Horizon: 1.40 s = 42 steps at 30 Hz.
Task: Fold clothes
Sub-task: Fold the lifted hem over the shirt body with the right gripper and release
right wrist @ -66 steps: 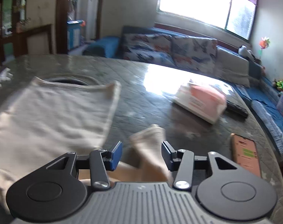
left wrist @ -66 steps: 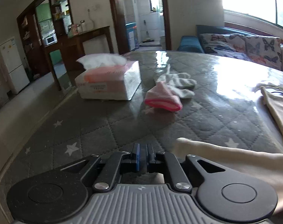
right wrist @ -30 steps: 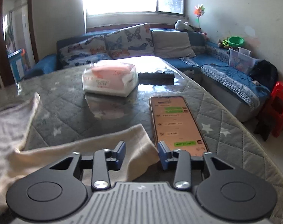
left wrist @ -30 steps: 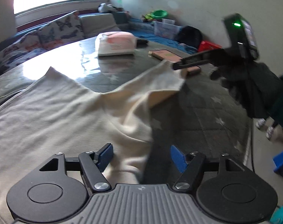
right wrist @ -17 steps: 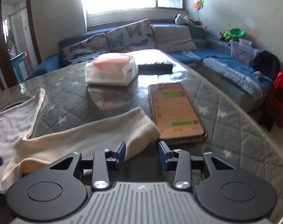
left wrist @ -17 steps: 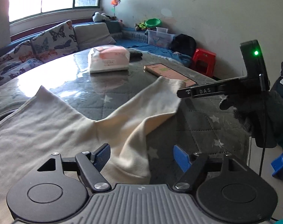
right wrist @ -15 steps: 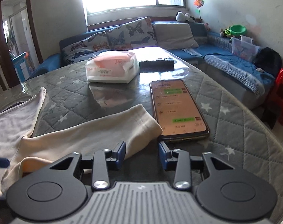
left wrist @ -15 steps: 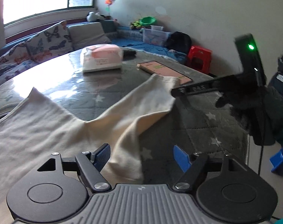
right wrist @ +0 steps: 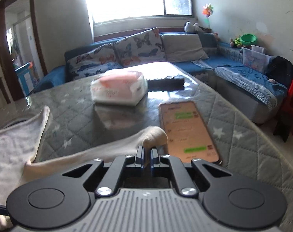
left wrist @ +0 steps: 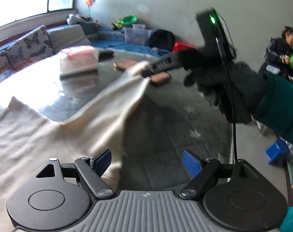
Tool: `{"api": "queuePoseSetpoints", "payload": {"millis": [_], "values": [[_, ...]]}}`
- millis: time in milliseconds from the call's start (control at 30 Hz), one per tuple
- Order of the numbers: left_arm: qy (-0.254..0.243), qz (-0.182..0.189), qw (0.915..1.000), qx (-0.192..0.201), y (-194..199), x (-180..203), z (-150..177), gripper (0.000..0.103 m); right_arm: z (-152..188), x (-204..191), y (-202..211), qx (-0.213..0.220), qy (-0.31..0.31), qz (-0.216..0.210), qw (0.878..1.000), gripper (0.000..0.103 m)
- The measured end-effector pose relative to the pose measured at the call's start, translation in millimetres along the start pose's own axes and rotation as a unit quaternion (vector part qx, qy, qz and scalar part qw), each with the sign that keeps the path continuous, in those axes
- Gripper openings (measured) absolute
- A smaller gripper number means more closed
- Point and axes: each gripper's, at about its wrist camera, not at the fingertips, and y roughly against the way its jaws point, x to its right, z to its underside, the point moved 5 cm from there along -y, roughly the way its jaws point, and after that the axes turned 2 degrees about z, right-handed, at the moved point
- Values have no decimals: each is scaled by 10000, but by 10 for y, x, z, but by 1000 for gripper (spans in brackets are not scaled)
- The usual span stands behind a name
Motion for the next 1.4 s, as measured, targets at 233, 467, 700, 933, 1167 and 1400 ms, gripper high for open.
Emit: {"api": "queuePoseSetpoints", "payload": {"millis": [233,467,700,933,1167,1400], "values": [[343,-121,9993,-85,-169,-151,-38,90,115,-23,-176,-376,-211,-324,9985,14],[288,-218,9993,4,4,-136,72,94,-84,-12,-38,-83,-422,-550,9976,6],[1066,-1160,9867,393,622,-609,285,94,-380,-419,330,288,3,-1132,9932,5],[1867,-2123,9568,681,1292,-1077,680,96,-407,-1247,673,434,782,-1946,9768,5],[2373,-2527,9329,975,1762,-1287,977,97,-45,-2172,822,76,1535,-2748,9491,5],[2494,-2575,9284,974,1782,-1256,1089,97,608,-2853,793,-589,2156,-3258,9187,5]]}}
